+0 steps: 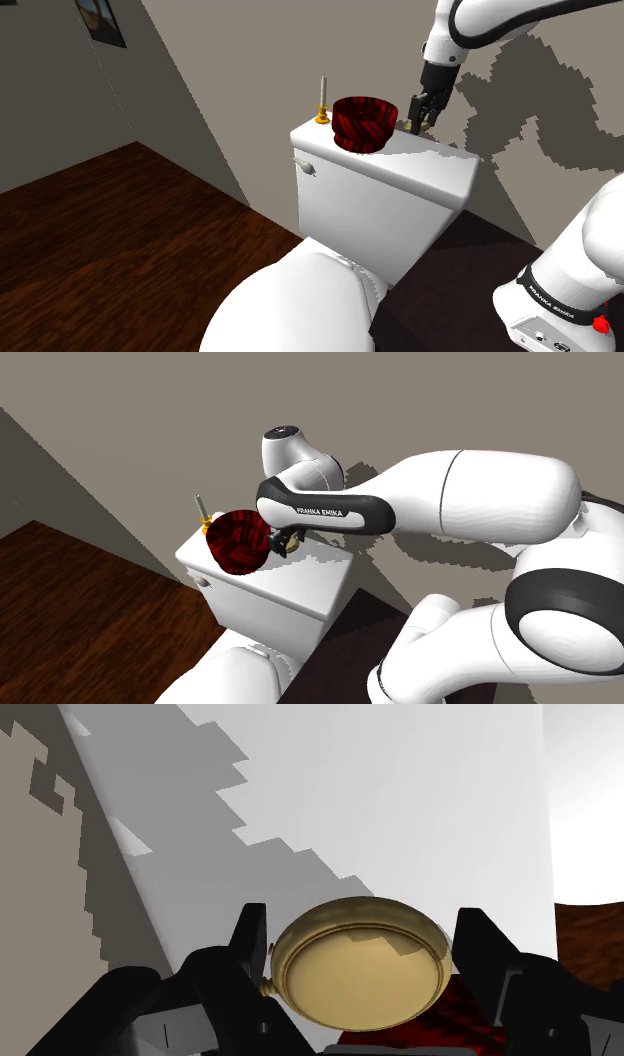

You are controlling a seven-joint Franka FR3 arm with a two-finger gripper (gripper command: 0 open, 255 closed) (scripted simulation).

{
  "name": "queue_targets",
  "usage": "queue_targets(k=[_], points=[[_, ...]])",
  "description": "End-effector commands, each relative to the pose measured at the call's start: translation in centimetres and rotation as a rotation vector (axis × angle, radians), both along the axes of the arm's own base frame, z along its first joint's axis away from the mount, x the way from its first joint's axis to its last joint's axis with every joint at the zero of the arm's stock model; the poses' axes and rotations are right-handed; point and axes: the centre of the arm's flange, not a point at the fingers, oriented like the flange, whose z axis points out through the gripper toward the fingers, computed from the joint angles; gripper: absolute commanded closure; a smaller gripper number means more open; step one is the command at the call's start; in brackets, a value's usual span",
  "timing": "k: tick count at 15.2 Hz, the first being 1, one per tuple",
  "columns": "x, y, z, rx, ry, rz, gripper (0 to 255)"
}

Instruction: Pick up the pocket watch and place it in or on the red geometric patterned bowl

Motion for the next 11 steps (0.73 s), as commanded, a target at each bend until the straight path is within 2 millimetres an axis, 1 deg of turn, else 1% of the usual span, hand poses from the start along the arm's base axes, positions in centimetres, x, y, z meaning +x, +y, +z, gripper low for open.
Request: queue_targets(k=[1, 11], points=[[0.0, -0.1, 1.0, 0.000, 0.000, 0.000, 255], [0.0, -0.1, 6.3, 0.000, 0.000, 0.000, 255]])
